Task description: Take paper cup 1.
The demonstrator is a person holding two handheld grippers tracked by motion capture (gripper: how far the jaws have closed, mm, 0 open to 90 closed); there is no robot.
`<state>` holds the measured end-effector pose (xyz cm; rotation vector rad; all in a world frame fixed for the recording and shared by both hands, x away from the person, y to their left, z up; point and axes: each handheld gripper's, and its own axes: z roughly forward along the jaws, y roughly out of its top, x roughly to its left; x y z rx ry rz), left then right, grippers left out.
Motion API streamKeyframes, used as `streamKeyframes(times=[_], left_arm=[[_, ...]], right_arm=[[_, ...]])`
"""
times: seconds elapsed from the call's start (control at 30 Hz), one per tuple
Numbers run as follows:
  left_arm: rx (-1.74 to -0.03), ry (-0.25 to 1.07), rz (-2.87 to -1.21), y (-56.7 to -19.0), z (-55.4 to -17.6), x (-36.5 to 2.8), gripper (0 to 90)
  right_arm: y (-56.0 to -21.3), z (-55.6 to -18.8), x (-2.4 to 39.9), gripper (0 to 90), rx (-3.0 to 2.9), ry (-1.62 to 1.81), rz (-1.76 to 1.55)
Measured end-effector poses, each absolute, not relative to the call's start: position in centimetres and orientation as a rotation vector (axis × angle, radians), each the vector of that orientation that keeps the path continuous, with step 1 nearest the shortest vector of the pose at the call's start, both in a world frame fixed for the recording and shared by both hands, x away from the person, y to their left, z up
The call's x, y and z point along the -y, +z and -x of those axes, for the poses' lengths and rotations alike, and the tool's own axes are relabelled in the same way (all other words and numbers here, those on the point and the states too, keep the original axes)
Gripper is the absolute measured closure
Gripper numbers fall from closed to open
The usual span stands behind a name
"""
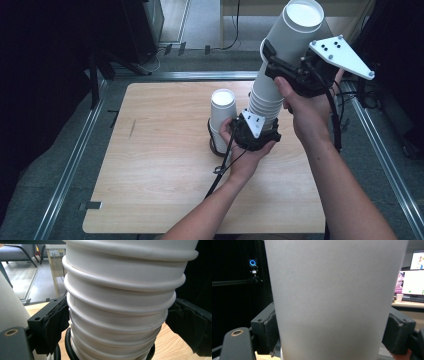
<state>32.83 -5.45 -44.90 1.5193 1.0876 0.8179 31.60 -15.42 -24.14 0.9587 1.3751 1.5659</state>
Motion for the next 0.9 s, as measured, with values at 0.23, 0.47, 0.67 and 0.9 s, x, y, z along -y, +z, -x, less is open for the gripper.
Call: streamKeyframes(times=[0.23,0.47,0.67,0.9], left_arm=[[-1.087,0.817,-1.525,-44.9,-32.8,5.4,6.3],[-1.088,0.814,-1.532,-44.9,-32.8,5.4,6.3],[-1.089,0.815,-1.533,-44.9,-32.8,5.4,6.3],[-1.083,0.816,-1.545,-44.9,-32.8,5.4,6.3]], right_arm=[[-23.7,-29.5,16.3,16.9,-1.379,1.592,-0.947],[-24.5,-27.8,17.5,17.0,-1.393,1.589,-0.947],[-25.4,-26.9,18.5,17.0,-1.399,1.593,-0.95],[-26.9,-25.8,19.6,17.0,-1.414,1.59,-0.969]])
